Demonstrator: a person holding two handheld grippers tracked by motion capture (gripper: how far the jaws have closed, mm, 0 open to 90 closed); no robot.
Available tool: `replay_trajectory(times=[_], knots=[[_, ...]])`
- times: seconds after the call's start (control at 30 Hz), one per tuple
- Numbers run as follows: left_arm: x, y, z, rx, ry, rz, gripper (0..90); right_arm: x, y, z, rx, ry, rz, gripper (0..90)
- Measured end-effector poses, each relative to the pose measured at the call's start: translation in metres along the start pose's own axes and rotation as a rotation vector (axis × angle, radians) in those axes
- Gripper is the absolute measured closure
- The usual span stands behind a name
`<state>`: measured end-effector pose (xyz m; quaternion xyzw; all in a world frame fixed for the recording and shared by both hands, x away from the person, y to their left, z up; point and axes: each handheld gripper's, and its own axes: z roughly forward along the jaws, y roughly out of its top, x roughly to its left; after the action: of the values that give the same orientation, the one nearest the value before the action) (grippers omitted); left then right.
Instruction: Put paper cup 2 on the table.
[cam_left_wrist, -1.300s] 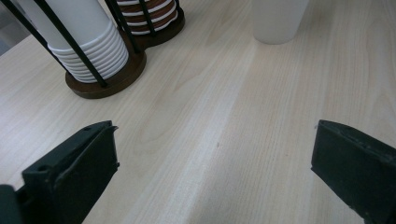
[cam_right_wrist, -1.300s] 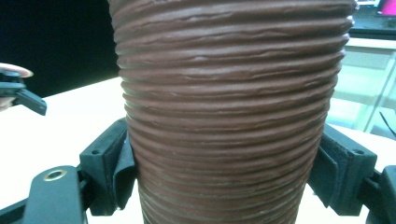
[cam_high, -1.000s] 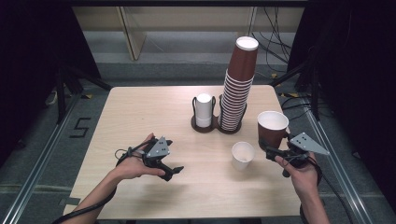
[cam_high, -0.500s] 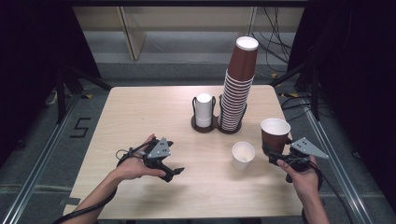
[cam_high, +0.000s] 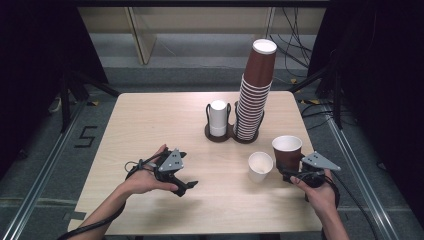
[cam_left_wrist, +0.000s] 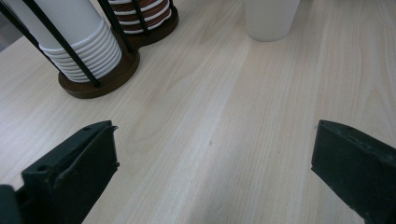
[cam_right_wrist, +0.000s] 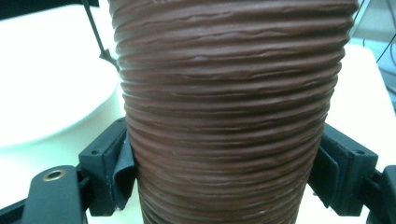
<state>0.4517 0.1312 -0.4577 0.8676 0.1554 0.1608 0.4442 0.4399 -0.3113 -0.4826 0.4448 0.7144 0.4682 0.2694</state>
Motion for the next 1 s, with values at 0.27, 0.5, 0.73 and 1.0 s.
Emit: replay_trajectory(times=[0.27, 0.5, 0.73, 1.0], knots=[[0.0, 0.001, -0.002, -0.001, 0.01, 0.008, 0.0, 0.001, -0.007, 0.008, 0.048, -0.021, -0.037, 19.3], [-0.001, 0.0, 0.0, 0.009, -0.004, 0.005, 0.0, 0.002, -0.009, 0.007, 0.056, -0.017, -0.013, 18.6], [-0.001, 0.001, 0.0, 0.011, -0.005, 0.01, 0.0, 0.003, -0.012, 0.003, 0.068, -0.029, 0.0, 15.6], [-0.002, 0.0, 0.0, 0.011, 0.002, 0.007, 0.0, 0.003, -0.017, -0.002, 0.101, -0.022, 0.006, 6.1]])
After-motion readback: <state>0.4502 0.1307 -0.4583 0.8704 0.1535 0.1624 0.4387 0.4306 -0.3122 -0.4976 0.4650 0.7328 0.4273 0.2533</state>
